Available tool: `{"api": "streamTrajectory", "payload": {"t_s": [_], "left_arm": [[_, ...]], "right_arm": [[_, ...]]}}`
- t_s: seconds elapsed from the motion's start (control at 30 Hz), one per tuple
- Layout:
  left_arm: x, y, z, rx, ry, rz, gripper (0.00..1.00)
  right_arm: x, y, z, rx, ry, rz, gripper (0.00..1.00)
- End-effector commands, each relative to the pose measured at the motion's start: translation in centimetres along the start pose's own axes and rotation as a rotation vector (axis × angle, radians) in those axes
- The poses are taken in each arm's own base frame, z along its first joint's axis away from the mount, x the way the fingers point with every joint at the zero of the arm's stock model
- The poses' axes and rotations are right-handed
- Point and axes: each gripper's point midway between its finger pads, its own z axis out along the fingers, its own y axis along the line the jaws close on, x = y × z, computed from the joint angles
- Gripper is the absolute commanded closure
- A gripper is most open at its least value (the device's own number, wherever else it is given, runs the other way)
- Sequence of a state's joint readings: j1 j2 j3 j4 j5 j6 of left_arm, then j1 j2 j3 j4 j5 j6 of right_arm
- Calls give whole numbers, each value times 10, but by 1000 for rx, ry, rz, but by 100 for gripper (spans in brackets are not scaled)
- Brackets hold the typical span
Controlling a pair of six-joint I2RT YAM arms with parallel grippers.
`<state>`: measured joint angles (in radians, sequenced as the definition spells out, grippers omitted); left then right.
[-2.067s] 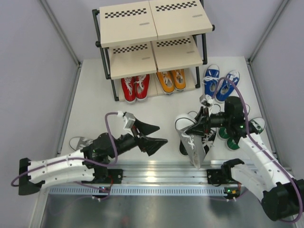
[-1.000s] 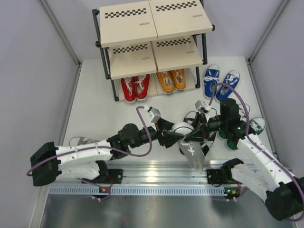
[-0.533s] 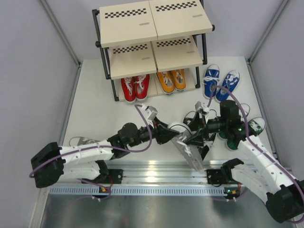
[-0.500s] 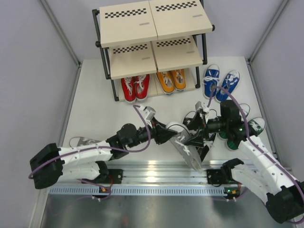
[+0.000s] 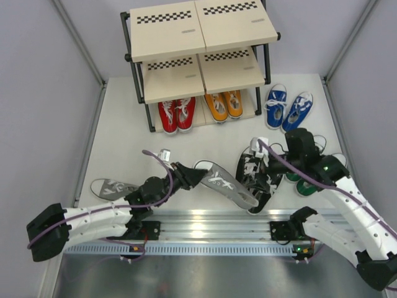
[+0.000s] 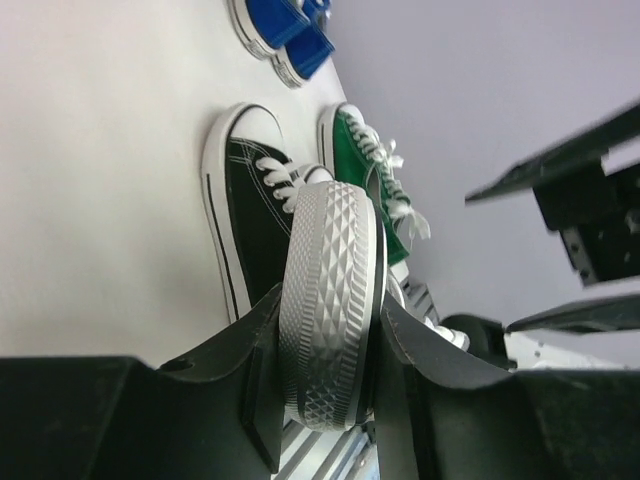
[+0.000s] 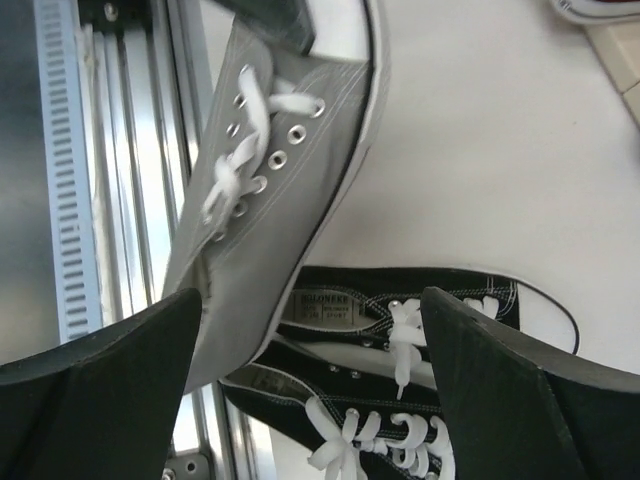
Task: Place and organize the shoes onto the shoe shelf
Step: Pick up the shoe.
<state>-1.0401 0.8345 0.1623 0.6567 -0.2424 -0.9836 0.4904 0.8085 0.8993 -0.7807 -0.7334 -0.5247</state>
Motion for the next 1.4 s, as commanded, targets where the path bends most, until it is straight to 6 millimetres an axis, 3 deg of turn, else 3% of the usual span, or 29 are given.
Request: {"api": "streamTrajectory", "payload": {"t_s": [0.0,0.17,0.4,0.5,0.63,0.73,1.07,1.27,1.37], "left_arm": [[-49,-26,0,66,-210,-229,100],[-59,-16,-3,29,-278,-307,100],[-60,-13,-3,14,-286,-319,100],[-59,-13,-3,14,-279,-306,100],[-58,-11,-4,-1,-272,-272,100],[-58,-10,-6,-5,-265,-247,100],[-60,-20,-8,29,-261,-262,100],[-64,-21,-9,34,-276,-277,100],[-67,-21,-9,37,-292,-293,100]], "right_arm": [[20,4,-1,5,140,-113,18],[29,5,6,-17,214,-157,37],[25,-2,20,-7,234,-195,45],[18,-4,19,-6,227,-198,45],[-10,16,8,-120,168,-241,34],[-18,11,6,-98,161,-248,32],[14,-10,39,-62,259,-212,50],[26,0,48,-112,286,-227,57],[31,1,56,-122,289,-223,66]]}}
